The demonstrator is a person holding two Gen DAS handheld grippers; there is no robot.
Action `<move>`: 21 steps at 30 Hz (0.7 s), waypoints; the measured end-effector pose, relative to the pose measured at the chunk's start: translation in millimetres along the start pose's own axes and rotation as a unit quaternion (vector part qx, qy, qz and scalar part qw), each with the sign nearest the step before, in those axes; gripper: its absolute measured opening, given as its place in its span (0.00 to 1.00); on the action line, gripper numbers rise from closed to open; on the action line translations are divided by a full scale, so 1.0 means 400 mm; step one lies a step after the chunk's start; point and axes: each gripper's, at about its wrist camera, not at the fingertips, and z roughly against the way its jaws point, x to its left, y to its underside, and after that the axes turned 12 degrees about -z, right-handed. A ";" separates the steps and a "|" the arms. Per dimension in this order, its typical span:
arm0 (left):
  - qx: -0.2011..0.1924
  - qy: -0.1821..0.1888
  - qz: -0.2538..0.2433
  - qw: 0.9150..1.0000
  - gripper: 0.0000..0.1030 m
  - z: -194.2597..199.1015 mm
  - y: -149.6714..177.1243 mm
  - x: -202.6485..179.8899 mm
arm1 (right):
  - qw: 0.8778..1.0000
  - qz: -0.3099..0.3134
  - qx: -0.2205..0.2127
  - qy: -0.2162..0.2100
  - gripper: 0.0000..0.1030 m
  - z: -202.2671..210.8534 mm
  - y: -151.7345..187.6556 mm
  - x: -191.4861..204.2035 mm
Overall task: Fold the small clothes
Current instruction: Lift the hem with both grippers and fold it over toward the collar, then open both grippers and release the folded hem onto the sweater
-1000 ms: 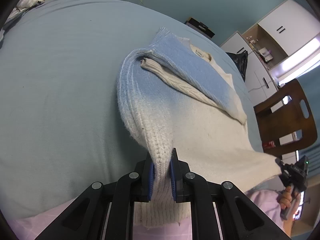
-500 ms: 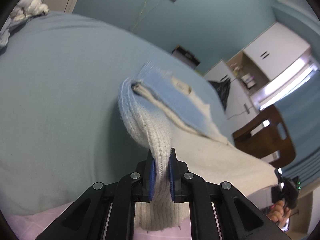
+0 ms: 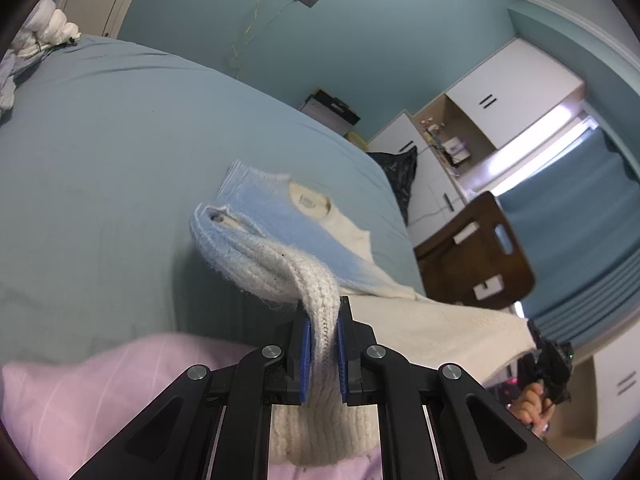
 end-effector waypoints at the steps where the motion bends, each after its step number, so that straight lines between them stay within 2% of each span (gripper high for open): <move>1: 0.000 -0.003 -0.002 1.000 0.09 0.020 0.005 -0.006 | 1.000 0.009 -0.003 -0.003 0.02 0.025 0.012 0.019; 6: -0.007 0.015 0.001 1.000 0.09 0.089 0.016 -0.015 | 1.000 0.026 -0.003 -0.007 0.02 0.084 0.055 0.044; 10: 0.013 0.002 0.003 1.000 0.09 0.031 -0.023 0.009 | 0.999 0.037 0.008 0.016 0.02 0.048 0.047 0.041; 12: 0.033 0.008 0.021 0.999 0.09 -0.030 -0.066 0.038 | 0.999 0.025 0.016 0.043 0.02 -0.005 0.014 0.009; 16: 0.052 0.025 0.054 0.997 0.09 -0.179 -0.224 0.107 | 0.995 -0.007 0.043 0.091 0.02 -0.131 -0.098 -0.041; 19: 0.071 0.023 0.081 0.994 0.09 -0.333 -0.359 0.170 | 0.990 -0.008 0.059 0.127 0.02 -0.249 -0.197 -0.058; 21: 0.094 0.018 0.111 0.989 0.10 -0.491 -0.461 0.239 | 0.985 -0.038 0.073 0.151 0.02 -0.367 -0.290 -0.087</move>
